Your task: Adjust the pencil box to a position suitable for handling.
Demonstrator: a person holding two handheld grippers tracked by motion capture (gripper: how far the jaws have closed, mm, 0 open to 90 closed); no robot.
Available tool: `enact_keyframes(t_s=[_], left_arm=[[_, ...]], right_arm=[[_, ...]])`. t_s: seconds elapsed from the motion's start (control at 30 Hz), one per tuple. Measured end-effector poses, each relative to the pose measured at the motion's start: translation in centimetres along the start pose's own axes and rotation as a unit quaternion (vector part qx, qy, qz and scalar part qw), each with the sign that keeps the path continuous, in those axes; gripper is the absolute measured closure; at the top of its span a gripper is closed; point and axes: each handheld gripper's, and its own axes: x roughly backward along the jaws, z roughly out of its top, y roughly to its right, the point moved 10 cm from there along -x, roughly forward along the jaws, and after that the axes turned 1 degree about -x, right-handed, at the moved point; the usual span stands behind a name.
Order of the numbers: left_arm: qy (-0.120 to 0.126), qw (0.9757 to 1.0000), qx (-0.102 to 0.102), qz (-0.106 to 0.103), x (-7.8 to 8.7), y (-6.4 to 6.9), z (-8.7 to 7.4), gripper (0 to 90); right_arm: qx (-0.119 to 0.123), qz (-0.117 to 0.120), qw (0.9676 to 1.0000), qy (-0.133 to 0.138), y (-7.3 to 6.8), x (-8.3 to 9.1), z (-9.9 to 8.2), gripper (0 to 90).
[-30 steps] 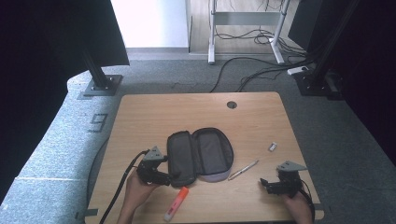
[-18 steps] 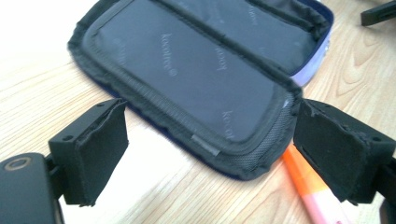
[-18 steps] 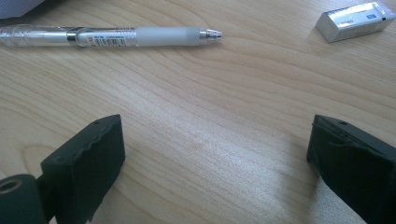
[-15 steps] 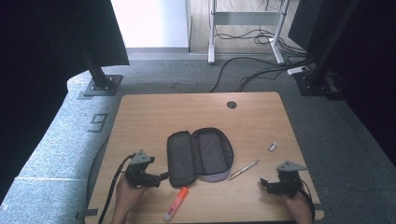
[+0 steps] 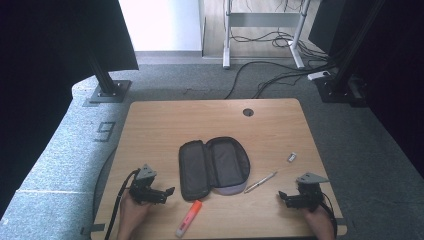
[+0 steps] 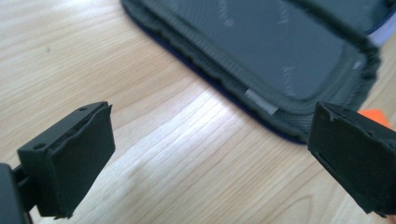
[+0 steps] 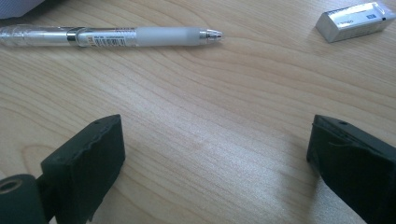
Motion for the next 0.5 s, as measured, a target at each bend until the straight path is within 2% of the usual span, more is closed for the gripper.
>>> enact_keyframes(t_s=[0.3, 0.5], left_arm=[[-0.016, 0.9995, 0.013, 0.023, -0.6, -1.4, -1.8, 0.0], [-0.034, 0.9985, 0.012, 0.04, -1.4, -2.1, -2.9, 0.0]], right_arm=[[0.0, 0.0, 1.0, 0.0, 0.0, 0.0, 0.0, 3.9], [0.0, 0.0, 1.0, 0.0, 0.0, 0.0, 0.0, 3.9]])
